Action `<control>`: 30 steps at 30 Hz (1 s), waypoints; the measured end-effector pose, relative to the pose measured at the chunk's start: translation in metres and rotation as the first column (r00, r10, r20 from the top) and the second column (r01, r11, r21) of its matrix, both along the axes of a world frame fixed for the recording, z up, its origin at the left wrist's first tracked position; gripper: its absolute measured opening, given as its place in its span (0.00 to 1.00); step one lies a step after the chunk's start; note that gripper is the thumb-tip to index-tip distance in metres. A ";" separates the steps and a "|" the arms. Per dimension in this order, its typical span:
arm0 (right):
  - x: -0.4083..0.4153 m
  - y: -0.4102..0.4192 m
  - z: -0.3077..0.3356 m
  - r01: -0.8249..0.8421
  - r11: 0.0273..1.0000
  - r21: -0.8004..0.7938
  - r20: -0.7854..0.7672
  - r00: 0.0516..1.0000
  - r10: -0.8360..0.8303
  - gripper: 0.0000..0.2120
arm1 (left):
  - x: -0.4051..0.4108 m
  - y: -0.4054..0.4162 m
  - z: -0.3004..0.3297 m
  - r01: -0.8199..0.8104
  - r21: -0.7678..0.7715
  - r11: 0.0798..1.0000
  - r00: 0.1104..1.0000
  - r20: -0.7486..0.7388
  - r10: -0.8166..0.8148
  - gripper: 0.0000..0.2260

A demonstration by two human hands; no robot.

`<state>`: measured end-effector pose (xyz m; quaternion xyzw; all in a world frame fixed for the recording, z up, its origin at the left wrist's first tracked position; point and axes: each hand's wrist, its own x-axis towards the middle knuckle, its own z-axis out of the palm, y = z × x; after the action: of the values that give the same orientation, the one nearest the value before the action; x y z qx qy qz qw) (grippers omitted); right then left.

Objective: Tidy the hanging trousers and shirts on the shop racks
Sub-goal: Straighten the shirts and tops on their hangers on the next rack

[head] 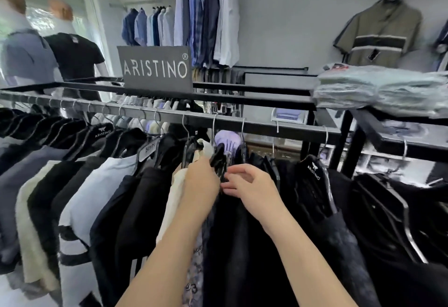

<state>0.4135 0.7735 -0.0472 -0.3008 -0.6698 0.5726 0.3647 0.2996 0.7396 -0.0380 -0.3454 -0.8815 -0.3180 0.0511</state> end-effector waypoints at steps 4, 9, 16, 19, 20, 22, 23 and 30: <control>0.005 -0.006 0.006 0.103 0.994 -0.029 -0.046 0.994 -0.104 0.06 | -0.019 0.005 -0.019 0.072 0.057 0.996 0.996 -0.055 -0.069 0.09; 0.036 -0.003 -0.002 0.564 0.742 0.362 0.002 0.796 -0.606 0.07 | 0.015 -0.011 -0.022 0.194 0.421 0.886 0.978 -0.148 -0.144 0.18; 0.047 0.010 -0.026 0.368 0.878 0.307 0.280 0.847 -0.453 0.15 | 0.057 -0.017 -0.049 0.423 0.397 0.815 0.867 0.085 -0.492 0.31; 0.053 0.007 -0.023 0.378 0.867 0.325 0.273 0.840 -0.468 0.14 | 0.042 -0.023 -0.046 0.451 0.393 0.802 0.852 0.080 -0.518 0.32; 0.055 0.007 -0.022 0.383 0.865 0.326 0.279 0.835 -0.475 0.15 | 0.040 -0.023 -0.047 0.458 0.389 0.799 0.849 0.073 -0.523 0.33; 0.056 0.004 -0.019 0.388 0.872 0.300 0.288 0.834 -0.470 0.16 | 0.041 -0.022 -0.048 0.457 0.393 0.798 0.848 0.078 -0.524 0.33; 0.054 0.001 -0.018 0.391 0.878 0.277 0.290 0.837 -0.464 0.17 | 0.042 -0.020 -0.050 0.445 0.400 0.801 0.851 0.090 -0.518 0.33; 0.046 -0.002 -0.012 0.361 0.922 0.144 0.334 0.859 -0.388 0.09 | 0.094 -0.017 -0.059 0.412 0.549 0.727 0.906 -0.164 -0.390 0.19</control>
<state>0.4594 0.7715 -0.0596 -0.5097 -0.6747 0.4007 0.3528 0.3934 0.7229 -0.0972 -0.5017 -0.6482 -0.5642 0.0986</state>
